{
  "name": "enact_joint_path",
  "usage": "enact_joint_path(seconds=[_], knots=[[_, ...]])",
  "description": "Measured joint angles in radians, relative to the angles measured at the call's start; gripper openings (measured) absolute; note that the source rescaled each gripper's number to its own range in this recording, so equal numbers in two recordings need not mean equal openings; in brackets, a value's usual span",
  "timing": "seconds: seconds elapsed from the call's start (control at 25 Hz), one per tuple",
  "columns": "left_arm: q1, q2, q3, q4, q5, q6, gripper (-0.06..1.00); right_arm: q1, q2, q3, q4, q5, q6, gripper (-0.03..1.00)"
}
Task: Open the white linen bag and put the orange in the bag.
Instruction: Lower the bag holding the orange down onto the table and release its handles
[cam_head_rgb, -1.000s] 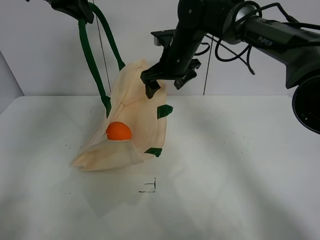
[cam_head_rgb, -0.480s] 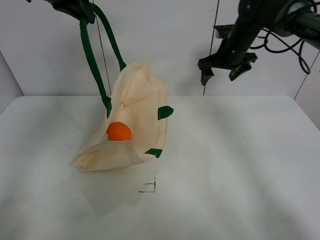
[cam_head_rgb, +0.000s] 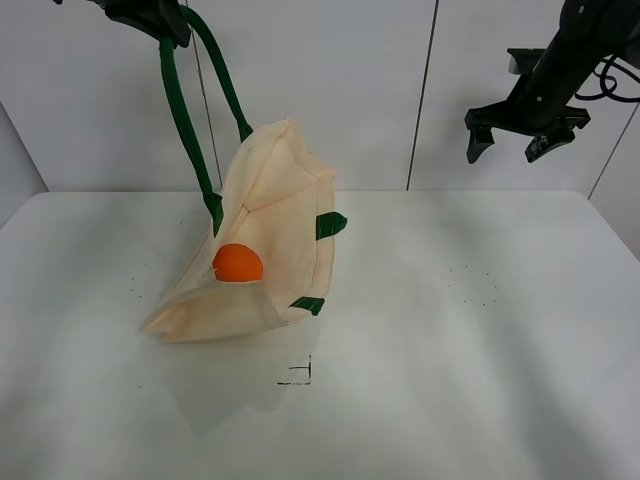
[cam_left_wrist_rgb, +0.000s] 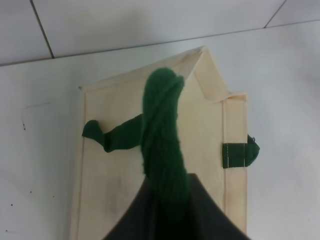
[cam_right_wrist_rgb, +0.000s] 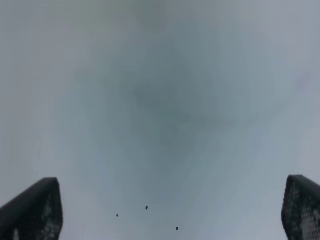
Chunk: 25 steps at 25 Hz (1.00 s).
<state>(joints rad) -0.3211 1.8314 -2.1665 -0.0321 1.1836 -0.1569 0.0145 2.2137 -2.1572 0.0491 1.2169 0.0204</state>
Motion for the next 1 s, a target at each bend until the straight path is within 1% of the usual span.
enact_joint_path(seconds=[0.08,0.2,0.32,0.56,0.84,1.0], knots=[[0.000,0.000,0.000,0.000,0.000,0.000,0.00,0.000,-0.029,0.035,0.002,0.000,-0.010,1.00],[0.000,0.000,0.000,0.000,0.000,0.000,0.00,0.003,-0.110,0.128,0.008,-0.001,-0.020,1.00],[0.000,0.000,0.000,0.000,0.000,0.000,0.00,0.005,-0.234,0.270,0.009,-0.001,-0.026,1.00],[0.000,0.000,0.000,-0.001,0.000,0.000,0.00,0.008,-0.579,0.659,0.012,-0.002,-0.035,1.00],[0.000,0.000,0.000,-0.001,0.000,0.000,0.00,0.014,-1.114,1.129,0.014,0.003,-0.038,1.00],[0.000,0.000,0.000,-0.001,0.000,0.000,0.00,0.014,-1.403,1.332,0.005,0.002,-0.039,1.00]])
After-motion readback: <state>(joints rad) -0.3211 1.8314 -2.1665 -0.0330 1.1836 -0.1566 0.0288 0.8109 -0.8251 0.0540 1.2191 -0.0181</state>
